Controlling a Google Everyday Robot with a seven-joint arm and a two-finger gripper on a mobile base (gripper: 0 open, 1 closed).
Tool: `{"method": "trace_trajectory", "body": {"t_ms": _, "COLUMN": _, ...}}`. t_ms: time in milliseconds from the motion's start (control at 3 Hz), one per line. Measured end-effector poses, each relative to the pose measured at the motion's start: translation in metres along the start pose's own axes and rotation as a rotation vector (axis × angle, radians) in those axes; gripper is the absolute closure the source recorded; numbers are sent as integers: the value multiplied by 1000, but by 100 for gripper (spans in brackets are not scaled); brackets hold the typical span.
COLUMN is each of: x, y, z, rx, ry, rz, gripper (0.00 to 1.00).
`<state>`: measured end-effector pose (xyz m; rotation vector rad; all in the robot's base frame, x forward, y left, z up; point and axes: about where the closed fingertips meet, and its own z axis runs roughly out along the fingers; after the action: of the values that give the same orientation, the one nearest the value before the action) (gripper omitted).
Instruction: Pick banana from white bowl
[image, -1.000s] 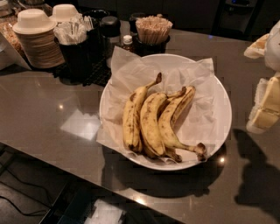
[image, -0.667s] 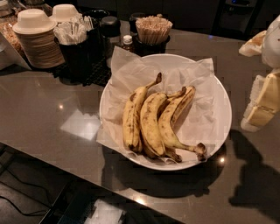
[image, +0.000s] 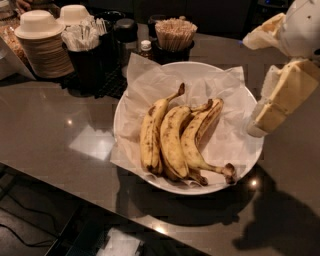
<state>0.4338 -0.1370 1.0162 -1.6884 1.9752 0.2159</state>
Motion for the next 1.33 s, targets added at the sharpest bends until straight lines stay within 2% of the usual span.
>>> {"method": "trace_trajectory", "body": {"t_ms": 333, "x": -23, "y": 14, "z": 10, "rx": -31, "ry": -51, "rz": -1, "gripper": 0}}
{"method": "trace_trajectory", "body": {"t_ms": 667, "x": -25, "y": 29, "z": 34, "rx": -63, "ry": -27, "rz": 23, "gripper": 0}}
{"method": "trace_trajectory", "body": {"t_ms": 1000, "x": -25, "y": 29, "z": 34, "rx": -63, "ry": -27, "rz": 24, "gripper": 0}}
{"method": "trace_trajectory", "body": {"t_ms": 1333, "x": -31, "y": 32, "z": 34, "rx": -54, "ry": -79, "rz": 138, "gripper": 0}}
